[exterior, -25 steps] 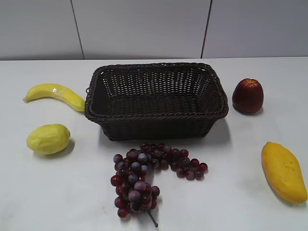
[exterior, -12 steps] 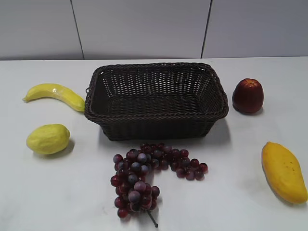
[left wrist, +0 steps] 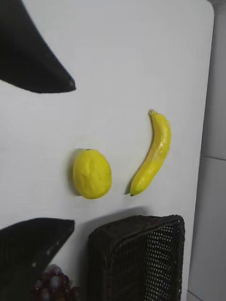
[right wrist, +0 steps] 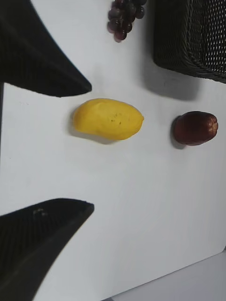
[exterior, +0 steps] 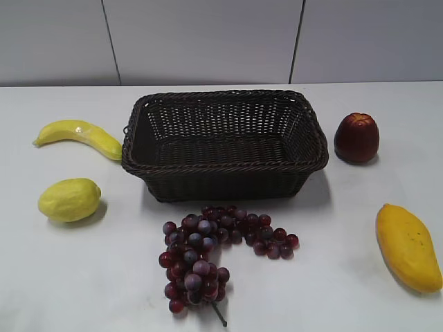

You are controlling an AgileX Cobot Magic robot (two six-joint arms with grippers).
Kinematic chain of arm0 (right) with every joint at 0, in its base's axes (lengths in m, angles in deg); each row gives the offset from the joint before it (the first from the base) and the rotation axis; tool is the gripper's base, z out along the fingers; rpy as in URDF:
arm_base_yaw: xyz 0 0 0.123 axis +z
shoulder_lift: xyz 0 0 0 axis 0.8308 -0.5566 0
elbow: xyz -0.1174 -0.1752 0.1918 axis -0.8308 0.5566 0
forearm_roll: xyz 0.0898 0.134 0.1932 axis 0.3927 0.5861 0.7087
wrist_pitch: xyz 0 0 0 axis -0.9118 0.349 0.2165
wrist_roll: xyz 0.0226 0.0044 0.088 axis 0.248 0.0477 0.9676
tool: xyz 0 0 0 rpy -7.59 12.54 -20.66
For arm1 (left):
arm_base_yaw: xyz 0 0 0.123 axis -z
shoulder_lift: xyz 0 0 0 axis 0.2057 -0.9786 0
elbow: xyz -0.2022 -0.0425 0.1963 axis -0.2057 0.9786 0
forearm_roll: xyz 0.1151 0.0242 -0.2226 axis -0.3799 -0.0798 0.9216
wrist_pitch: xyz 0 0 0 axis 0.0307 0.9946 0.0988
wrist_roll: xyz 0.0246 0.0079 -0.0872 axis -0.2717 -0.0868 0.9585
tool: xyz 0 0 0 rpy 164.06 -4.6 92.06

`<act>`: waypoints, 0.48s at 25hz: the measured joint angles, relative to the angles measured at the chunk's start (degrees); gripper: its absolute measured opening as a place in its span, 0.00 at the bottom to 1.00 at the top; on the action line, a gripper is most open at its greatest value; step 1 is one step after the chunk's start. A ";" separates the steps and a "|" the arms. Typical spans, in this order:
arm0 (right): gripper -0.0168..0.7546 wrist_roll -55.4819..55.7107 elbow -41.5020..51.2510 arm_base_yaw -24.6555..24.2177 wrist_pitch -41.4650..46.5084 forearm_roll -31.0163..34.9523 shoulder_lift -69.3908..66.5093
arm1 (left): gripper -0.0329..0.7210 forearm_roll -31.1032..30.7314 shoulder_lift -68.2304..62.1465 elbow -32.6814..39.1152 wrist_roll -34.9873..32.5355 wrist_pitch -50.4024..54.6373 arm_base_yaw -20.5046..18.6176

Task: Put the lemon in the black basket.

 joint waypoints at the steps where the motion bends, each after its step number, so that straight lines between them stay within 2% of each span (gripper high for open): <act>1: 0.74 0.00 0.00 0.00 0.00 0.00 0.00 | 0.91 1.44 -3.64 -0.63 -1.69 -1.30 0.05; 5: 0.74 0.00 0.00 0.00 0.00 0.00 0.00 | 0.92 5.71 -21.11 -5.64 -9.55 -2.77 0.12; 8: 0.74 0.00 0.00 0.00 0.00 0.00 0.00 | 0.92 8.33 -34.10 -12.24 -16.49 -0.03 0.68; 12: 0.74 0.00 0.00 0.00 0.00 0.00 0.00 | 0.92 10.09 -49.25 -21.27 -26.48 4.27 4.02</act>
